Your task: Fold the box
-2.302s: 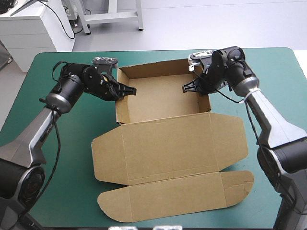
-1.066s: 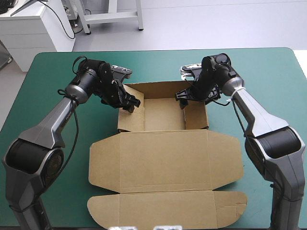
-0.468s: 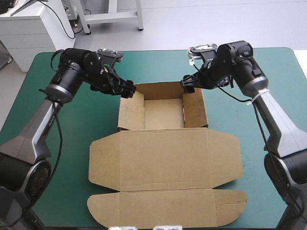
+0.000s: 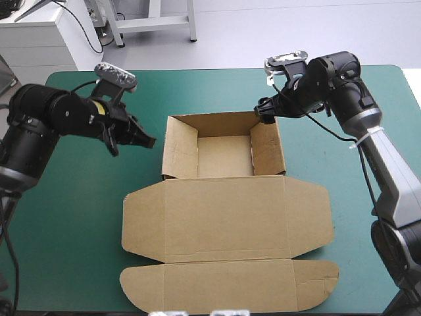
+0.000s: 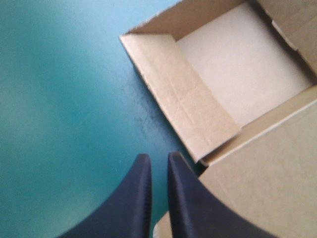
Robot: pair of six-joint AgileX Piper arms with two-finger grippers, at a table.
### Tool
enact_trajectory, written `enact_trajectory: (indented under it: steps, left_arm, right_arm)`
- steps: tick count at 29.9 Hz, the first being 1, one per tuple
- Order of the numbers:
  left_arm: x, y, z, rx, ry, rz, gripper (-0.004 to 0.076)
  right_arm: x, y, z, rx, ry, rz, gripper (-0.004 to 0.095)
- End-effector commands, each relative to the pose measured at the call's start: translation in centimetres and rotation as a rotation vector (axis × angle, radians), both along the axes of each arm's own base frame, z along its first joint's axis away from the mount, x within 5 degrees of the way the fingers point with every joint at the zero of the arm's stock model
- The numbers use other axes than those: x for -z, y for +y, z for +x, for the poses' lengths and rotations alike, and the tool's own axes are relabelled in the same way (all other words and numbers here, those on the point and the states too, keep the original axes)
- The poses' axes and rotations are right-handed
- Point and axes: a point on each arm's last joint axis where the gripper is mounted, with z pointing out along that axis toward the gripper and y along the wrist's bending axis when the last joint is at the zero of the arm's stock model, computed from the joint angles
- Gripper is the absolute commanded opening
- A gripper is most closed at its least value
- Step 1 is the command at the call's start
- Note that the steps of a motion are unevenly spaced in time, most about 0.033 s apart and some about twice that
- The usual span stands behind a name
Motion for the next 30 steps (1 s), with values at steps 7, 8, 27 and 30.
enact_trajectory:
  steps: [7,8,27,30]
  left_arm:
    - [6.0,3.8,-7.4,-0.016,0.14,0.172,-0.0008]
    - [6.9,4.0,-8.1,-0.019,0.159,0.177,-0.0008]
    - [9.8,8.0,-15.8,-0.186,0.025,0.15,-0.0008]
    - [9.5,8.5,-16.5,-0.197,0.003,0.151,-0.0008]
  right_arm:
    - [1.3,0.5,1.5,-0.004,0.019,-0.019,0.0831]
    - [1.9,0.6,1.8,-0.004,0.033,-0.024,0.0831]
    - [9.7,1.9,4.2,0.059,0.268,-0.014,0.0516]
    - [10.3,1.9,4.1,0.06,0.289,-0.021,0.043]
